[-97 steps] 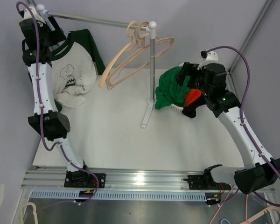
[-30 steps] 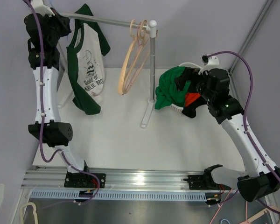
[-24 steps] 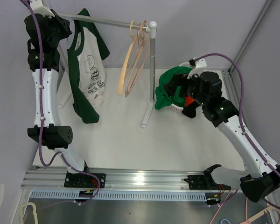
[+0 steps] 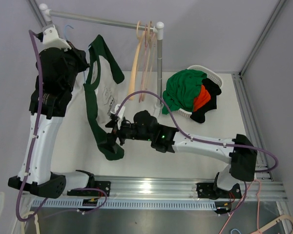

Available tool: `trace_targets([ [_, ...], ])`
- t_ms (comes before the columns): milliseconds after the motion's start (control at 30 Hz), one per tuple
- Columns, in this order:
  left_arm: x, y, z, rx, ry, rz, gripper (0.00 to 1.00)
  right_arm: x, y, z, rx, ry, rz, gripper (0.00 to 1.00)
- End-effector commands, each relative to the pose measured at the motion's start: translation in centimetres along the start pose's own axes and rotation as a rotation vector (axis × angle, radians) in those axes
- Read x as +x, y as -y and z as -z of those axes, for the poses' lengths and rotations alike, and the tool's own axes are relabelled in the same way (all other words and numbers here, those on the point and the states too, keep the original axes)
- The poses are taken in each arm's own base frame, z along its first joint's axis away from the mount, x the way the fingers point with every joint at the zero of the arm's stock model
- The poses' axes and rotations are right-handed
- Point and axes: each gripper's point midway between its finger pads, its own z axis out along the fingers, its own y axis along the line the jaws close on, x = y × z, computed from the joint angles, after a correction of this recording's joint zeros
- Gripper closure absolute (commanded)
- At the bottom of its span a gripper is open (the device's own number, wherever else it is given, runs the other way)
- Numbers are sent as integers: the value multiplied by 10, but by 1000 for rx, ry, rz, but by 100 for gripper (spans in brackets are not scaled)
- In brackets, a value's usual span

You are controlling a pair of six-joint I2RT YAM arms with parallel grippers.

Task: Remove the t-shirt from the hanger

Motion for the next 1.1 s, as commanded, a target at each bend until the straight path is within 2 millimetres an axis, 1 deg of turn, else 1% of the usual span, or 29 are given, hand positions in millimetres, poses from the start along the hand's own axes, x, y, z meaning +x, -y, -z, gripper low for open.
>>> trace_targets([
  [0, -20, 4, 26, 18, 62, 49, 99, -54, -6, -20, -19, 224, 56, 1],
  [33, -20, 4, 29, 23, 65, 52, 99, -50, -9, -28, -39, 227, 42, 2],
  [67, -12, 3, 27, 29, 56, 46, 99, -49, -13, -32, -53, 223, 33, 4],
  [100, -14, 3, 29, 31, 65, 46, 99, -55, -18, -35, -65, 229, 30, 9],
  [133, -15, 2, 28, 31, 70, 36, 99, -50, -23, -37, -79, 205, 28, 23],
  [167, -9, 1, 26, 21, 54, 26, 99, -43, -33, -41, -96, 187, 30, 35],
  [200, -8, -1, 24, 13, 49, 24, 99, -39, -37, -41, -98, 175, 29, 45],
  [233, -3, -1, 21, 7, 36, 24, 99, -34, -42, -41, -99, 159, 25, 67],
  [267, 1, -1, 18, 6, 25, 28, 99, -31, -53, -39, -116, 148, 21, 88],
  [300, 4, 3, 17, 25, 16, 36, 99, -29, -59, -37, -121, 138, 14, 100],
  [333, 10, 5, 14, 36, 6, 42, 99, -17, -64, -34, -123, 101, 4, 100],
  [367, 11, 8, 13, 49, 8, 59, 99, -11, -73, -30, -140, 78, -5, 100],
  [400, 18, 9, 7, 57, 7, 66, 99, -15, -93, -19, -176, 80, -11, 100],
  [433, 18, 11, 5, 63, 9, 73, 99, 5, -103, -12, -189, 39, -19, 100],
  [467, 23, 11, -1, 59, -2, 71, 99, 9, -109, -6, -180, 31, -21, 100],
  [500, 25, 11, -4, 53, -4, 73, 99, 8, -131, 6, -215, 36, -31, 100],
  [533, 23, 10, -6, 46, -2, 78, 99, 26, -138, 12, -223, 7, -42, 100],
  [567, 30, 10, -12, 37, -15, 73, 99, 32, -145, 16, -234, -5, -58, 100],
  [600, 28, 10, -14, 33, -9, 76, 99, 36, -160, 23, -274, -19, -104, 100],
  [633, 31, 7, -17, 13, -8, 91, 99, 37, -168, 26, -302, -9, -133, 100],
  [667, 35, 6, -19, 11, -18, 103, 99, 51, -173, 30, -321, -37, -161, 100],
  [700, 35, 2, -22, 7, -25, 118, 99, 55, -178, 31, -331, -48, -199, 100],
  [767, 37, 3, -21, 23, -37, 147, 99, 72, -176, 29, -303, -89, -214, 100],
  [867, 24, 8, -8, 61, -24, 153, 99, 100, -154, 21, -207, -144, -212, 100],
  [900, 22, 9, -5, 66, -28, 153, 99, 103, -149, 20, -193, -150, -213, 100],
  [933, 12, 11, 4, 82, -5, 155, 99, 104, -137, 17, -166, -150, -223, 100],
  [1000, 10, 14, 14, 109, -18, 145, 99, 103, -122, 15, -135, -145, -240, 100],
  [1033, 1, 18, 23, 132, -14, 130, 99, 101, -113, 15, -115, -142, -246, 100],
  [1067, 1, 20, 31, 149, -33, 123, 99, 92, -97, 16, -77, -119, -250, 100],
])
